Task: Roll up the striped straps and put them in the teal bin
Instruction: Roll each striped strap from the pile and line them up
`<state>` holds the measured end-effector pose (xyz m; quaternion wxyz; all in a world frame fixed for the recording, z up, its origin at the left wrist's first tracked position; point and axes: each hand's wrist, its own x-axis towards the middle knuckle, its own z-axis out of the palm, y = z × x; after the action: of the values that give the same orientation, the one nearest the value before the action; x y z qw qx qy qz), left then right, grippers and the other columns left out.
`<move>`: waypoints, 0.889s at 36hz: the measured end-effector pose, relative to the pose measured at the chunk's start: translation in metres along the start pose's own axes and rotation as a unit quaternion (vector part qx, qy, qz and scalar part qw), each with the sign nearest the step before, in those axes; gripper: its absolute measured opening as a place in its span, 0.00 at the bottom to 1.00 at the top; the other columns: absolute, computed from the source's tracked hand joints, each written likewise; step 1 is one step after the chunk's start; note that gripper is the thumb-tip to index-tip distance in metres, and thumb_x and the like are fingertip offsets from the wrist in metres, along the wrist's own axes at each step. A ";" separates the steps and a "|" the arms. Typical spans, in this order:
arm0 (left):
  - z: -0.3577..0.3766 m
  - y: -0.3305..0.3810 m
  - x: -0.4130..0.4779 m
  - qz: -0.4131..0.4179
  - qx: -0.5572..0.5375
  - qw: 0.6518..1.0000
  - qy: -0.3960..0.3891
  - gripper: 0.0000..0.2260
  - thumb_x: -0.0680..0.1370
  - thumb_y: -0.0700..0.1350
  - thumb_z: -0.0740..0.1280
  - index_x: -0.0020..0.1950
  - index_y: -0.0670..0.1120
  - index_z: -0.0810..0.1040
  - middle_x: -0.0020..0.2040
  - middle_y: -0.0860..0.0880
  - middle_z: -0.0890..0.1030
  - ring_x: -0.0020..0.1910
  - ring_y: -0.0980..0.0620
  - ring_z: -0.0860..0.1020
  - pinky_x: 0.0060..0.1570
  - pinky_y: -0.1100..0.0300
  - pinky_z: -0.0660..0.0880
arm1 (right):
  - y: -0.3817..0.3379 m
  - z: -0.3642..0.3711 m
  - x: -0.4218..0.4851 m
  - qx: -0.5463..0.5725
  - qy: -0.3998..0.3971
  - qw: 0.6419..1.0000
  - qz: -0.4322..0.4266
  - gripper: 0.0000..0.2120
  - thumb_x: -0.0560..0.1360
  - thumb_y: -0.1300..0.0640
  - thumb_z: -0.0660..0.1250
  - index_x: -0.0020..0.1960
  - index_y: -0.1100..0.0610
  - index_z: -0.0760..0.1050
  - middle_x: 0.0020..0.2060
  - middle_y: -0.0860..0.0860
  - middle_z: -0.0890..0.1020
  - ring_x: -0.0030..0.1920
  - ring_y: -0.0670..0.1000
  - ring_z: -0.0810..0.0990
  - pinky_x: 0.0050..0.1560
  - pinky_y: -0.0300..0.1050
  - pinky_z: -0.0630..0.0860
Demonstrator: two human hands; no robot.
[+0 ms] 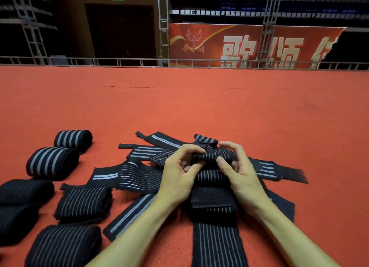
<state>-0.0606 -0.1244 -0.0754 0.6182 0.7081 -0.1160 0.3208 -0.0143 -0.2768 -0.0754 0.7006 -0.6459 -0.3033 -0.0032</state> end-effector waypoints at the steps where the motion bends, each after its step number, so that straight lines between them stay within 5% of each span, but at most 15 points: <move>1: 0.000 -0.001 0.000 0.000 -0.001 1.000 0.001 0.14 0.75 0.26 0.67 0.49 0.45 0.79 0.45 0.56 0.83 0.47 0.60 0.82 0.50 0.68 0.75 | 0.001 0.000 0.000 -0.007 -0.005 1.000 0.009 0.14 0.74 0.49 0.67 0.60 0.45 0.74 0.40 0.42 0.83 0.41 0.41 0.79 0.44 0.38 0.76; 4: 0.000 -0.002 0.000 -0.004 -0.005 1.000 -0.003 0.14 0.75 0.25 0.67 0.49 0.45 0.78 0.45 0.58 0.83 0.47 0.61 0.81 0.51 0.68 0.75 | 0.001 0.000 0.000 -0.019 -0.006 1.000 -0.001 0.07 0.75 0.48 0.67 0.53 0.45 0.78 0.45 0.46 0.83 0.46 0.45 0.81 0.48 0.45 0.77; 7: 0.000 -0.001 -0.002 -0.019 -0.018 0.999 -0.020 0.13 0.75 0.26 0.67 0.49 0.45 0.77 0.45 0.59 0.83 0.46 0.61 0.81 0.51 0.67 0.76 | -0.001 -0.001 0.000 -0.009 0.004 1.000 -0.021 0.03 0.78 0.54 0.69 0.51 0.49 0.78 0.43 0.44 0.83 0.45 0.43 0.80 0.46 0.40 0.76; 13: 0.000 0.002 -0.002 -0.052 -0.038 0.998 -0.026 0.10 0.74 0.43 0.69 0.55 0.45 0.77 0.47 0.54 0.83 0.47 0.57 0.80 0.50 0.62 0.77 | -0.003 -0.001 -0.003 0.016 0.000 0.999 -0.033 0.08 0.76 0.66 0.69 0.53 0.57 0.76 0.42 0.43 0.82 0.42 0.42 0.80 0.43 0.35 0.76; 20: 0.001 0.003 -0.002 -0.071 -0.043 0.996 -0.037 0.08 0.79 0.37 0.68 0.57 0.46 0.77 0.46 0.55 0.82 0.47 0.60 0.79 0.48 0.66 0.75 | -0.002 -0.001 -0.003 0.008 0.008 1.000 -0.027 0.11 0.69 0.52 0.71 0.51 0.46 0.78 0.48 0.47 0.82 0.48 0.46 0.79 0.48 0.41 0.76; 28: 0.001 0.001 -0.003 -0.040 -0.031 0.999 -0.002 0.13 0.75 0.39 0.70 0.55 0.54 0.77 0.51 0.50 0.83 0.53 0.50 0.82 0.57 0.52 0.77 | -0.004 0.001 -0.005 0.081 0.005 0.997 0.002 0.15 0.75 0.61 0.71 0.58 0.46 0.76 0.53 0.55 0.82 0.52 0.50 0.81 0.49 0.43 0.79; 32: 0.000 0.002 -0.002 -0.030 -0.038 0.999 0.008 0.15 0.74 0.36 0.69 0.58 0.50 0.76 0.51 0.52 0.83 0.52 0.54 0.81 0.55 0.59 0.76 | -0.004 0.003 -0.005 0.063 0.011 0.998 -0.001 0.15 0.78 0.65 0.67 0.60 0.50 0.74 0.54 0.55 0.82 0.53 0.50 0.82 0.49 0.42 0.79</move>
<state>-0.0637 -0.1256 -0.0748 0.6546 0.6850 -0.1021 0.3031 -0.0213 -0.2766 -0.0737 0.7433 -0.5999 -0.2958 0.0077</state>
